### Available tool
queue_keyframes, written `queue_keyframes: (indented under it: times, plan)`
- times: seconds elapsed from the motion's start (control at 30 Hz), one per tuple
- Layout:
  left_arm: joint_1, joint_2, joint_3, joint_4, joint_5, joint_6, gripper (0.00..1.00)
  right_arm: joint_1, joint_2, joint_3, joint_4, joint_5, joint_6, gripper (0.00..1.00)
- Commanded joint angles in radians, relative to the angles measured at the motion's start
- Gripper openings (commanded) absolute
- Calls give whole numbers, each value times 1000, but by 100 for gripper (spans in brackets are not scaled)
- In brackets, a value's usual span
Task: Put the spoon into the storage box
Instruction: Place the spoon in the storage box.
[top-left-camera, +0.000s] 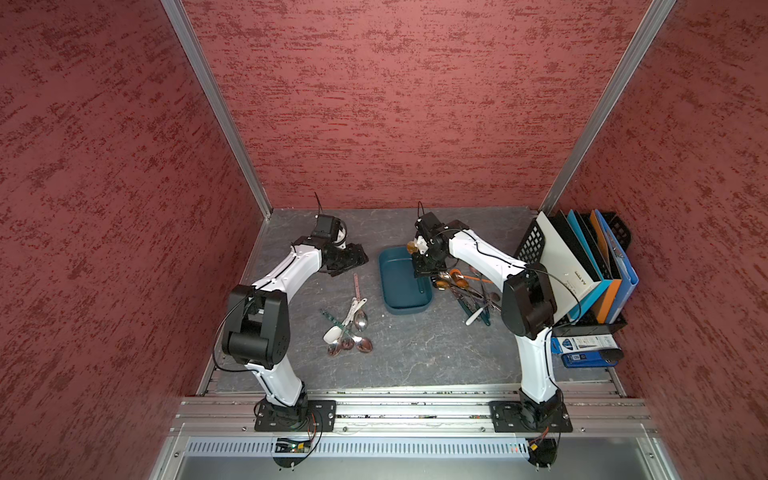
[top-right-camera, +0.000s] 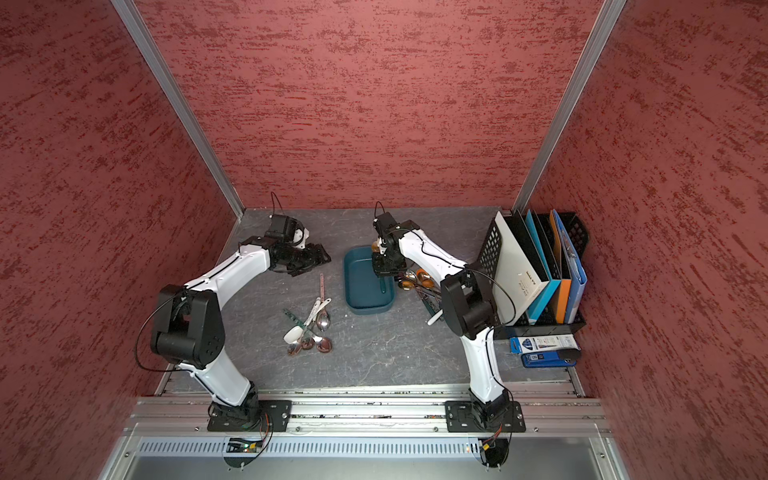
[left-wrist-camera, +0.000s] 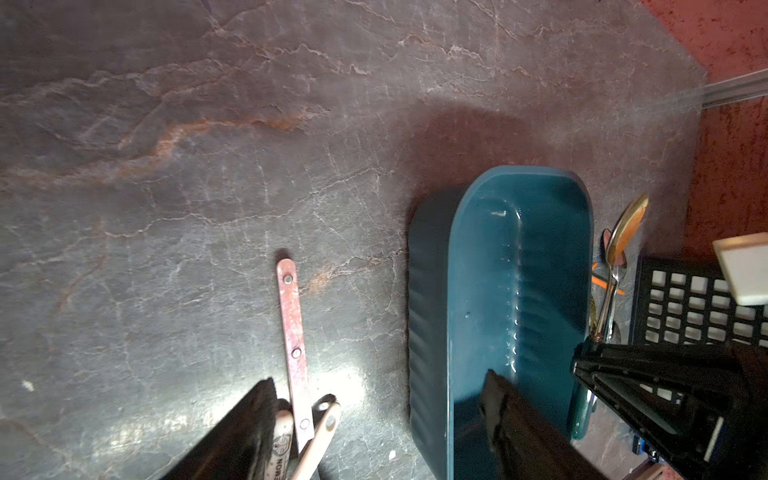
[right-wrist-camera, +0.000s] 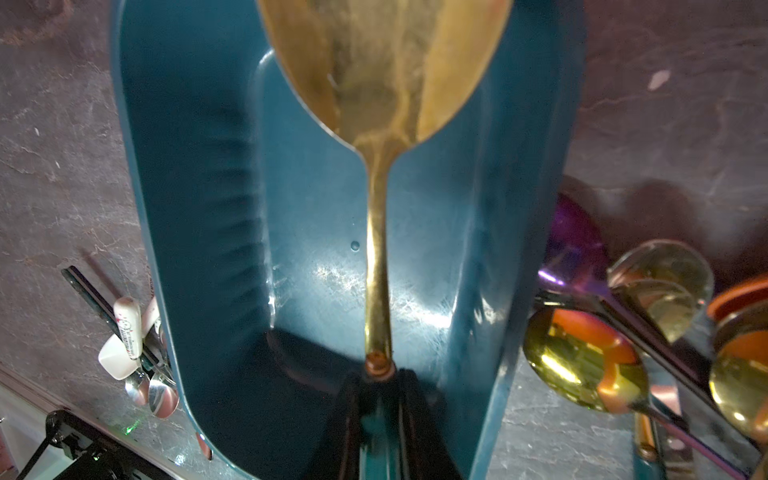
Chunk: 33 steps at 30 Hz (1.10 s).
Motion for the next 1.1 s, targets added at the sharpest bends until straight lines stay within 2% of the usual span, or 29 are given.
queue_keyframes:
  times: [0.0,0.13,0.73,0.93,1.07]
  plan:
    - [-12,-19,15,-19,-36,40,81,8,7,-19,-20,-8,-17,6]
    - [-13,-14,18,-22,-34,42,81,13,20,-50,2,-10,-22,7]
    - [-68,20,117,-98,-93,118,81,22,179,24,13,11,40,8]
    - [-77,34,143,-131,-83,119,81,24,175,6,30,28,50,17]
    - [-91,70,176,-216,-134,82,81,25,164,7,32,21,57,24]
